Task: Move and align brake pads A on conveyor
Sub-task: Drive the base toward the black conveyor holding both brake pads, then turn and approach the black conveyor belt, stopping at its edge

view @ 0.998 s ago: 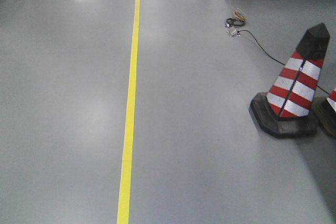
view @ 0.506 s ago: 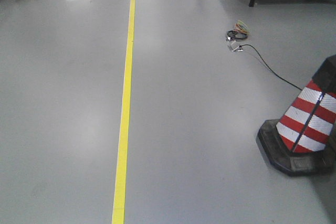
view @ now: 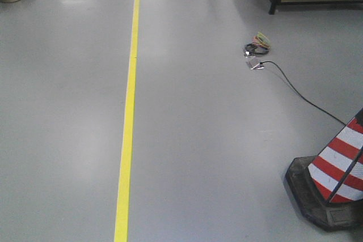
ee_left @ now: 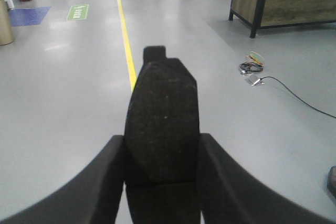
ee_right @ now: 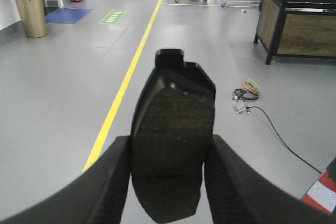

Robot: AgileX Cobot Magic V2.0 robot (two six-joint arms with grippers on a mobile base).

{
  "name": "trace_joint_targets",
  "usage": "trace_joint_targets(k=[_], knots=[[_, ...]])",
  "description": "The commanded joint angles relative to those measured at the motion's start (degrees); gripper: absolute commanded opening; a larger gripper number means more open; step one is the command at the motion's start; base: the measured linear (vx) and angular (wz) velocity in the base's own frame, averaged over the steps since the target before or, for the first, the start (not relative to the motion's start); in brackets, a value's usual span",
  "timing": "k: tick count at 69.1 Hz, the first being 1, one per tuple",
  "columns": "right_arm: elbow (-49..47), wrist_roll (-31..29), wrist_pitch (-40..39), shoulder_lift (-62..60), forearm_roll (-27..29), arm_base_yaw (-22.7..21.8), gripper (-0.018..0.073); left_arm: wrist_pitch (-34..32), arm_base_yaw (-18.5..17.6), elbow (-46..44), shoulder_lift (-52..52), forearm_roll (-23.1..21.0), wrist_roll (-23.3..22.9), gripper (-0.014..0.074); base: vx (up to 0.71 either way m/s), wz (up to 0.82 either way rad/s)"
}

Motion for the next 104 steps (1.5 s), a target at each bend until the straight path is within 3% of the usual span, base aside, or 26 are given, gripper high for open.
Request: trace_joint_targets(k=[1,23,104], knots=[[-1.77,-0.64,-5.61,0.51,-0.38,-0.38,-0.0008,-5.64,-0.32,-1.45,0.42,-0.43,-0.14,-0.0006,0.39,-0.23],[-1.77,-0.64,-5.61,0.51,-0.38,-0.38,-0.0008,-5.64,-0.32,-1.45,0.42,-0.43,-0.14,-0.0006,0.34,-0.49],[-1.77,-0.64,-5.61,0.51,-0.38,-0.38,-0.0008,-5.64,-0.32,-1.45,0.42,-0.43,-0.14,-0.0006,0.21,-0.83]])
